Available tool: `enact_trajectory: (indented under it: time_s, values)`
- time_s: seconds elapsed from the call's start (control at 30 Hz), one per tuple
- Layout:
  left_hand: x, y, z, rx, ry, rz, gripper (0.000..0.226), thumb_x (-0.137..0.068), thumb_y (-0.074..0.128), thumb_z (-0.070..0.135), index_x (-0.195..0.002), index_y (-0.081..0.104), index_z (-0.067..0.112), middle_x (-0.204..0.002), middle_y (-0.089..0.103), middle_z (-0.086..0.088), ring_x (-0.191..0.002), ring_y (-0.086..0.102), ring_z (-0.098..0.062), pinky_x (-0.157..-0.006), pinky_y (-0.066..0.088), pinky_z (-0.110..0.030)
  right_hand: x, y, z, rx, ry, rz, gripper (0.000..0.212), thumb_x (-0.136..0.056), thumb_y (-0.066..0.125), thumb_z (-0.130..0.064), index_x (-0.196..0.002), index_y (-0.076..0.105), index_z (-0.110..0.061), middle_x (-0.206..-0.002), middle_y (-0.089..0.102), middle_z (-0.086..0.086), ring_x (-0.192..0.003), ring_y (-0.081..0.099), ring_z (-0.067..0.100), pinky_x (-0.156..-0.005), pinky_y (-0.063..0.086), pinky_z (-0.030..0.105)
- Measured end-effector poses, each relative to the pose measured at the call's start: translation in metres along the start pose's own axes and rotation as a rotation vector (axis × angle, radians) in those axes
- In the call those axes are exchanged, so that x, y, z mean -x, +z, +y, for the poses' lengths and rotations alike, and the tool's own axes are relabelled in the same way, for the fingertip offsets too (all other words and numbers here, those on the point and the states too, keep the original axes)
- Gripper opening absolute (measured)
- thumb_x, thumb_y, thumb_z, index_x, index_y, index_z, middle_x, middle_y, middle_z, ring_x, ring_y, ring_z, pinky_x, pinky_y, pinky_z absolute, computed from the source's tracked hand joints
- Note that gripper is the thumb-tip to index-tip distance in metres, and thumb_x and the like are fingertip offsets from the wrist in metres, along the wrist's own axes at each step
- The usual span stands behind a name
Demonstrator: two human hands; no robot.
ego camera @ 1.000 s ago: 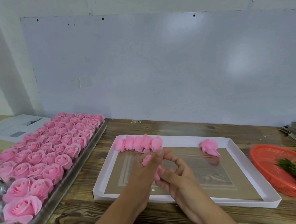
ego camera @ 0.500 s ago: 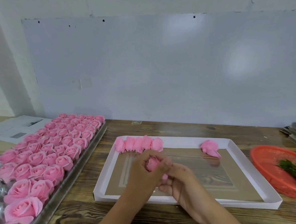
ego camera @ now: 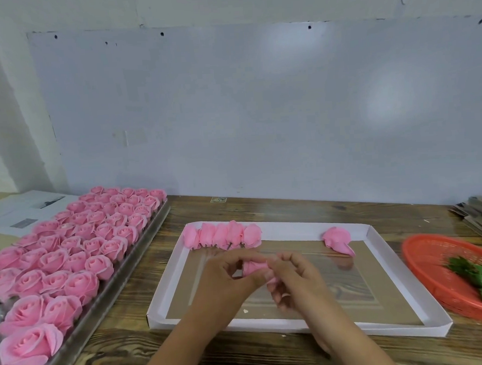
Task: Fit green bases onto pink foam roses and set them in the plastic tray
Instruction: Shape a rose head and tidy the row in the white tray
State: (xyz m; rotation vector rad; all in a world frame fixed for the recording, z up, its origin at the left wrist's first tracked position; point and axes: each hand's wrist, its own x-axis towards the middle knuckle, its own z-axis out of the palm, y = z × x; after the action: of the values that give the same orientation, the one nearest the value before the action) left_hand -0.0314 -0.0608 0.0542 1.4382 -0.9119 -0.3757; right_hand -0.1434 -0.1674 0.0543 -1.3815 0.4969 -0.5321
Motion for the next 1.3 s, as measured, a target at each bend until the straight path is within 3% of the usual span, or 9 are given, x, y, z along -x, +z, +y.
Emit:
enact_trajectory:
  time_s: [0.13, 0.23, 0.4, 0.53, 0.7, 0.87, 1.03, 1.2, 1.3]
  values:
    - [0.000, 0.000, 0.000, 0.069, -0.051, -0.022, 0.015, -0.080, 0.081, 0.016, -0.094, 0.080, 0.011, -0.078, 0.076, 0.006, -0.072, 0.067, -0.002, -0.068, 0.055, -0.018, 0.001, -0.005, -0.002, 0.099, -0.159, -0.084, 0.033, -0.081, 0.071, -0.041, -0.113, 0.068, -0.034, -0.107, 0.072, -0.005, -0.092, 0.071, 0.013, -0.075, 0.059, 0.030]
    - [-0.001, -0.002, -0.002, 0.197, -0.127, -0.081, 0.022, -0.085, 0.076, 0.015, -0.105, 0.077, 0.006, -0.097, 0.078, -0.009, -0.095, 0.074, -0.024, -0.082, 0.061, -0.033, 0.003, -0.006, -0.005, 0.242, -0.316, -0.167, 0.034, -0.085, 0.074, -0.008, -0.110, 0.073, -0.031, -0.109, 0.074, -0.004, -0.102, 0.069, 0.014, -0.086, 0.056, 0.029]
    - [-0.001, -0.006, -0.001, 0.253, -0.098, -0.135, 0.018, -0.086, 0.075, 0.015, -0.103, 0.079, 0.015, -0.103, 0.078, -0.011, -0.101, 0.073, -0.026, -0.084, 0.060, -0.033, -0.001, -0.008, -0.002, 0.164, -0.292, -0.053, 0.029, -0.085, 0.069, 0.002, -0.104, 0.075, -0.019, -0.090, 0.076, 0.008, -0.078, 0.069, 0.014, -0.071, 0.056, 0.025]
    - [-0.002, -0.008, -0.004, 0.216, -0.106, -0.130, 0.022, -0.085, 0.078, 0.011, -0.107, 0.077, 0.011, -0.104, 0.077, -0.009, -0.100, 0.072, -0.027, -0.081, 0.059, -0.031, -0.001, -0.011, -0.002, 0.095, -0.262, -0.072, 0.018, -0.087, 0.066, -0.016, -0.101, 0.075, -0.015, -0.079, 0.073, 0.008, -0.066, 0.063, 0.013, -0.063, 0.054, 0.024]
    - [0.000, -0.006, 0.000, 0.224, -0.090, -0.117, 0.019, -0.077, 0.081, 0.017, -0.096, 0.079, 0.022, -0.099, 0.077, -0.009, -0.086, 0.073, -0.022, -0.075, 0.060, -0.031, -0.002, -0.011, -0.002, 0.129, -0.218, -0.067, 0.037, -0.084, 0.059, -0.039, -0.089, 0.074, -0.006, -0.061, 0.060, 0.013, -0.054, 0.054, 0.019, -0.055, 0.048, 0.025]
    - [0.000, -0.004, -0.001, 0.227, -0.123, -0.099, 0.019, -0.076, 0.081, 0.019, -0.095, 0.080, 0.018, -0.094, 0.077, -0.012, -0.084, 0.073, -0.024, -0.074, 0.060, -0.028, -0.002, -0.010, -0.002, 0.129, -0.213, -0.076, 0.025, -0.081, 0.065, -0.034, -0.097, 0.073, -0.016, -0.080, 0.074, 0.002, -0.068, 0.065, 0.012, -0.060, 0.055, 0.023]
    - [-0.001, -0.005, -0.001, 0.287, -0.144, -0.086, 0.021, -0.075, 0.080, 0.014, -0.096, 0.080, 0.016, -0.095, 0.078, -0.012, -0.087, 0.074, -0.020, -0.074, 0.059, -0.024, -0.001, -0.010, -0.003, 0.135, -0.303, -0.097, 0.027, -0.085, 0.067, 0.005, -0.106, 0.071, -0.011, -0.092, 0.077, 0.005, -0.077, 0.070, 0.010, -0.068, 0.056, 0.022]
    - [0.000, -0.005, 0.002, 0.226, -0.042, -0.139, 0.023, -0.084, 0.077, 0.007, -0.103, 0.080, 0.020, -0.103, 0.079, -0.005, -0.097, 0.075, -0.020, -0.080, 0.057, -0.021, -0.002, -0.013, -0.003, 0.092, -0.269, -0.074, 0.023, -0.089, 0.063, -0.014, -0.108, 0.072, -0.006, -0.096, 0.076, 0.012, -0.081, 0.069, 0.021, -0.070, 0.057, 0.027]
    - [0.000, -0.006, 0.002, 0.210, -0.048, -0.104, 0.018, -0.078, 0.080, 0.018, -0.095, 0.080, 0.024, -0.097, 0.079, -0.005, -0.092, 0.075, -0.020, -0.076, 0.058, -0.022, -0.001, -0.010, -0.003, 0.124, -0.245, -0.080, 0.028, -0.088, 0.060, -0.029, -0.097, 0.077, -0.009, -0.074, 0.072, 0.014, -0.063, 0.062, 0.019, -0.059, 0.053, 0.025]
